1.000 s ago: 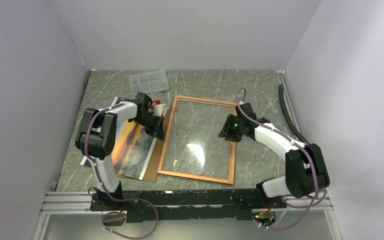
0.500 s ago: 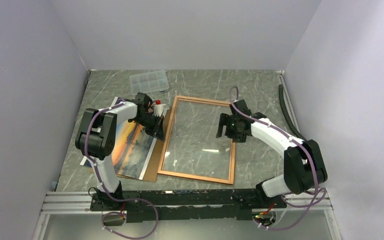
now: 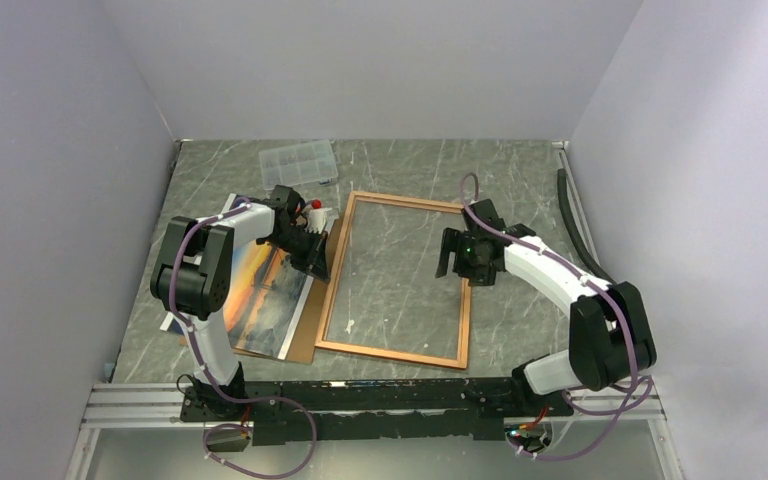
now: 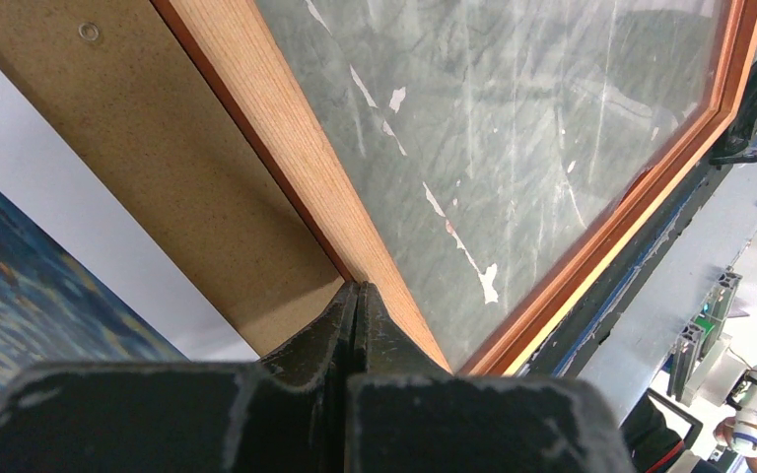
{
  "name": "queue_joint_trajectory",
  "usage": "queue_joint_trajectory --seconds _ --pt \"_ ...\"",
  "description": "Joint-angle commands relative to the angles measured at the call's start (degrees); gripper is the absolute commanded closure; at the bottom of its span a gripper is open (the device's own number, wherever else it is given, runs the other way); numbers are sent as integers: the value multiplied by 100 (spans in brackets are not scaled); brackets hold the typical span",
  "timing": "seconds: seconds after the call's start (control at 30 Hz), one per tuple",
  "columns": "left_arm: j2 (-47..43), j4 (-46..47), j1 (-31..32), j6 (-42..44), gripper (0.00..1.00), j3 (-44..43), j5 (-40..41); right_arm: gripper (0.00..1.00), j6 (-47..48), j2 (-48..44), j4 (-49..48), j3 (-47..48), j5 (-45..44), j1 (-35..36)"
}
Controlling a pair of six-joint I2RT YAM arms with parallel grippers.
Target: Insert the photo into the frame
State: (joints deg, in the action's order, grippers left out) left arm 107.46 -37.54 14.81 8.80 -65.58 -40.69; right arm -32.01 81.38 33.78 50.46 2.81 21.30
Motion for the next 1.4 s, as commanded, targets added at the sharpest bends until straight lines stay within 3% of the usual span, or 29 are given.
queue_joint_trajectory --seconds 0.0,0.27,0.47,0.6,0.87,1.07,1.37 --pt "-58 -4 49 220 97 -3 192 18 47 -279 -28 403 -118 -147" --pt "-42 -47 22 164 97 -113 157 28 -158 387 -957 1066 268 -518" --pt "-17 -61 13 171 97 -163 167 58 -413 1478 -1767 1841 588 -509" --pt "-41 -92 -7 174 97 -198 162 67 -661 2112 -2250 2368 779 -440" --pt "16 -63 -31 148 97 -220 139 70 -932 3382 -2774 3563 814 -191" --pt "38 -43 -39 155 97 -231 150 71 -977 4232 -2637 4407 805 -52" --pt "-14 5 -52 208 97 -159 170 73 -1012 4506 -2670 4378 756 101"
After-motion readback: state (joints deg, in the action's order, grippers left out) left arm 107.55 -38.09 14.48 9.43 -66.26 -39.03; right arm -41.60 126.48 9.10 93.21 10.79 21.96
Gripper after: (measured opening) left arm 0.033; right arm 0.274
